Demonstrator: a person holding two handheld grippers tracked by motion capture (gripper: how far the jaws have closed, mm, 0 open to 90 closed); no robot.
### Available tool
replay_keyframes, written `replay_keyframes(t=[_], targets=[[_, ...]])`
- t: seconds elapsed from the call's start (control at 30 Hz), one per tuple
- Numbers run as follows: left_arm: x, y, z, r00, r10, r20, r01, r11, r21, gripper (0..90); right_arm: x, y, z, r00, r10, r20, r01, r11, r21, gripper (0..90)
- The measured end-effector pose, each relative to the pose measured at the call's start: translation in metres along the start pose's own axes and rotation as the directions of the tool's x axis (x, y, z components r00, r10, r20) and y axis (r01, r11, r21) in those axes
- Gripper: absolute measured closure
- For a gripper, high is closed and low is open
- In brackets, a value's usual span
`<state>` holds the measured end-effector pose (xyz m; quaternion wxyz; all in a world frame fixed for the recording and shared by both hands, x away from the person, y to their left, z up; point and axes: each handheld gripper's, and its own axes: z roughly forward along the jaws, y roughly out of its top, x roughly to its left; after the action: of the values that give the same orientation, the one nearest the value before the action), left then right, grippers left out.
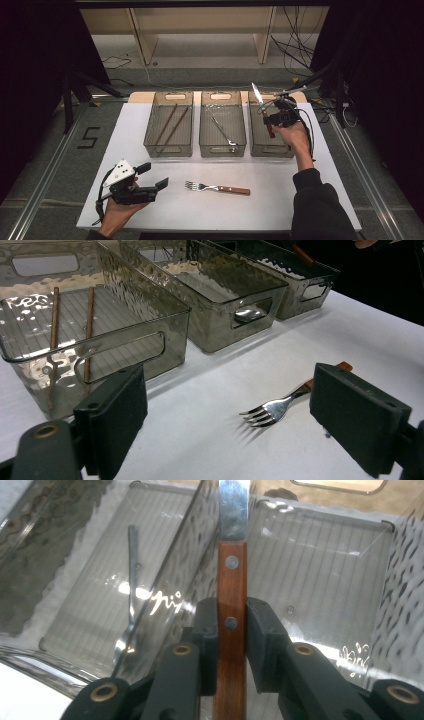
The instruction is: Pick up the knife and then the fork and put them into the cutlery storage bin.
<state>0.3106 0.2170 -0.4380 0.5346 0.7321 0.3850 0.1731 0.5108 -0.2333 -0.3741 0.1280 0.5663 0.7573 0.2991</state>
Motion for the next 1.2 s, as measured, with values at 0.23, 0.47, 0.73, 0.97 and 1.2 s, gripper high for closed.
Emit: replay_keyframes(t=[0.23, 0.47, 0.73, 0.97, 1.2], targets=[[0.0, 0.0, 0.0, 1.0, 0.001, 0.001, -0.001, 1.0, 0.0, 14.9, -0.002, -0.002, 0.007, 0.9996, 0.019, 0.019, -0.02, 0.999, 0.025, 76.6], [0.0, 0.0, 0.0, 1.0, 0.001, 0.001, -0.001, 1.0, -0.001, 14.9, -0.004, -0.004, 0.018, 0.9983, 0.046, 0.036, -0.048, 0.997, 0.059, 75.3], [0.0, 0.0, 0.0, 1.0, 0.001, 0.002, -0.001, 1.0, -0.001, 14.9, 0.001, -0.002, 0.013, 0.9995, 0.03, -0.006, -0.03, 0.999, 0.031, 50.7], [0.0, 0.0, 0.0, 1.0, 0.001, 0.001, -0.001, 1.0, 0.0, 14.9, 0.011, -0.005, -0.001, 0.9977, -0.031, -0.06, 0.029, 0.999, -0.025, 40.9], [-0.001, 0.0, 0.0, 1.0, 0.001, 0.001, -0.001, 1.0, 0.001, 14.9, 0.029, -0.014, -0.018, 0.9837, -0.118, -0.136, 0.107, 0.99, -0.087, 36.4]])
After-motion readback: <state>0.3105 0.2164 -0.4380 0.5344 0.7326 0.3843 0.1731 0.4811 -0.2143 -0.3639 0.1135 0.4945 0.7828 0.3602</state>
